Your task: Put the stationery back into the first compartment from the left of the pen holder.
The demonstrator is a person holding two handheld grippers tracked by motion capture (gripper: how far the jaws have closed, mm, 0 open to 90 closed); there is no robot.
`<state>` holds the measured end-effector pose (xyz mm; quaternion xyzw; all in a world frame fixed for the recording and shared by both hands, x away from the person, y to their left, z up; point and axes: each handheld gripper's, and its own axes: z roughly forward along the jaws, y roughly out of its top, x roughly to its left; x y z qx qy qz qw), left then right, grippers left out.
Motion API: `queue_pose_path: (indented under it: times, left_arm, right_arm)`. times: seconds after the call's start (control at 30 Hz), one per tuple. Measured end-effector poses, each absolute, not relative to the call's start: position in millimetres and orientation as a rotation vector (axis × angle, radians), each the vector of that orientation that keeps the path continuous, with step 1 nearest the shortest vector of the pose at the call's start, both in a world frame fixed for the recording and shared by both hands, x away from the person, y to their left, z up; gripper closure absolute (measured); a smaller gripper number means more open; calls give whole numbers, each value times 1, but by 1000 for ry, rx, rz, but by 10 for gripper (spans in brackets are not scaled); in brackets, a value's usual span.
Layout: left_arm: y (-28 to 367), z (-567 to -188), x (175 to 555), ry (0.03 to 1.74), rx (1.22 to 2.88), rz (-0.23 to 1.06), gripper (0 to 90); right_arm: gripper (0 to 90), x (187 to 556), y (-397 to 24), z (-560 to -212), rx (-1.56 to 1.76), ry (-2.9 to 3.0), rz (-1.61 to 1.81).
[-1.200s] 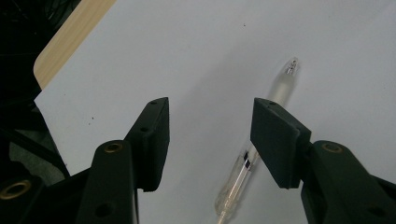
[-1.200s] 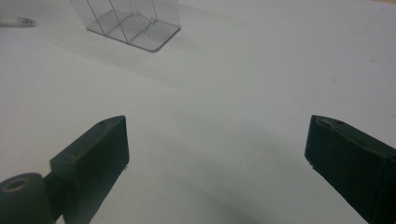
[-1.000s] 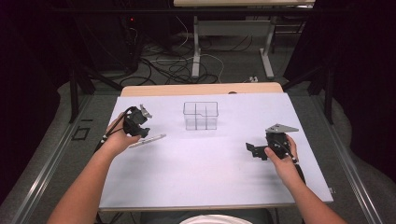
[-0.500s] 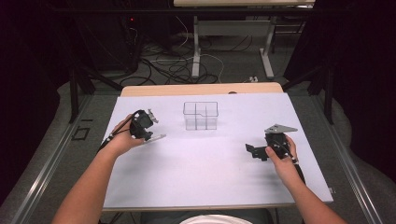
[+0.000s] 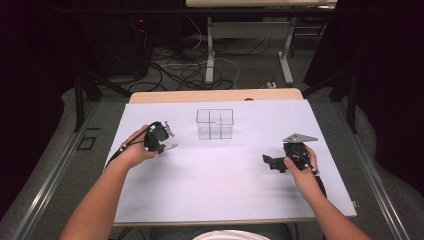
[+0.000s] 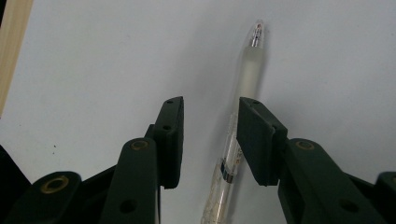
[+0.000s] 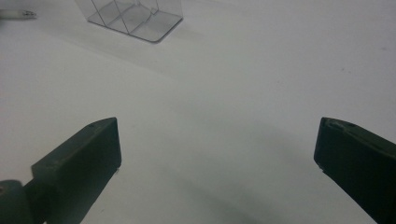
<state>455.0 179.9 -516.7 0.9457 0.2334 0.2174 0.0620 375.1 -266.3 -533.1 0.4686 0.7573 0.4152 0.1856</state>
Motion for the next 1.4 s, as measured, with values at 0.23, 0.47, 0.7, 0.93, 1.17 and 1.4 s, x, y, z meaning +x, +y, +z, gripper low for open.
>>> queue_pose_path:
  times: [0.23, 0.47, 0.7, 0.93, 1.17, 1.4]
  left_arm:
    - [176, -524, 458, 703, 2884, 627, 622]
    - [173, -528, 458, 697, 2907, 603, 629]
    - [170, -531, 458, 657, 2955, 587, 675]
    - [169, -531, 457, 626, 2975, 568, 723]
    - [167, -532, 456, 614, 2983, 562, 763]
    - [166, -533, 455, 575, 2995, 589, 790]
  right_arm:
    - [6, 375, -267, -533, 1325, 2135, 1169]
    - [10, 375, -267, -534, 1318, 2136, 1160]
    - [24, 376, -267, -535, 1318, 2136, 1159]
    - [36, 376, -266, -536, 1315, 2148, 1156]
    - [49, 376, -265, -536, 1323, 2149, 1158]
    - [58, 376, -265, -537, 1322, 2154, 1160]
